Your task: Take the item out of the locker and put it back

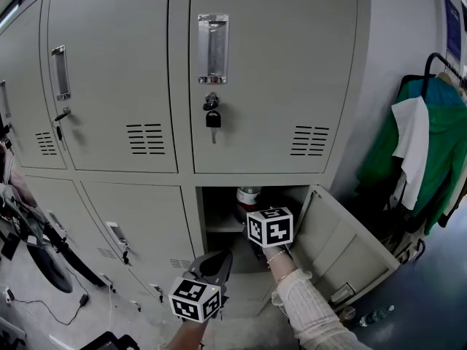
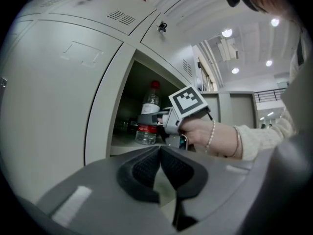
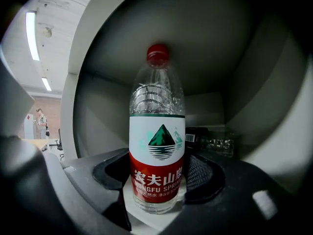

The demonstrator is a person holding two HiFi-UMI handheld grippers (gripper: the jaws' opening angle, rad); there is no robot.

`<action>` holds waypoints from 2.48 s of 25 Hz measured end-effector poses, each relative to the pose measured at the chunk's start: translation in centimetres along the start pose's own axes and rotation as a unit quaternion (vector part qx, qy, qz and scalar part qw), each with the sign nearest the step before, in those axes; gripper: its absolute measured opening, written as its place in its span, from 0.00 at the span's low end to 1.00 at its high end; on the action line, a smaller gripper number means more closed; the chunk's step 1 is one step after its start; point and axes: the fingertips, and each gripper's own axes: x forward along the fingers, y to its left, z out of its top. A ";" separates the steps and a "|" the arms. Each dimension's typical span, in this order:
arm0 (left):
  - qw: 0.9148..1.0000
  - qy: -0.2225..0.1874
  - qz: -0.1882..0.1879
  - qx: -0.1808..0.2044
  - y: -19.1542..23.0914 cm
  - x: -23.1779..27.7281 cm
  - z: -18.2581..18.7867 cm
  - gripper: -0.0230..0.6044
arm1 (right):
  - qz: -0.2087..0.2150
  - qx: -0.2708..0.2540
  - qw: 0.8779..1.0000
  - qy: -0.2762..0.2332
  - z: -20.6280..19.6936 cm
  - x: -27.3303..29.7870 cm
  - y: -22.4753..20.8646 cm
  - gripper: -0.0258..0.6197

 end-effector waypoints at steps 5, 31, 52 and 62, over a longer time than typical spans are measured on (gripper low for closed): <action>1.000 -0.008 0.002 0.003 -0.1 -0.6 0.5 0.05 | 0.013 0.002 1.000 0.003 -0.3 -1.4 0.5 0.52; 1.000 0.001 0.017 0.008 -1.5 -1.5 -0.5 0.05 | 0.049 0.019 0.998 0.021 -5.1 -8.4 3.8 0.51; 0.999 0.016 0.028 0.001 -2.3 -3.3 -4.4 0.05 | 0.067 0.026 0.997 0.002 -11.4 -14.1 6.3 0.51; 1.000 0.005 0.029 -0.004 -2.2 -3.5 -4.0 0.05 | 0.053 0.044 0.997 -0.029 -10.9 -16.5 6.3 0.51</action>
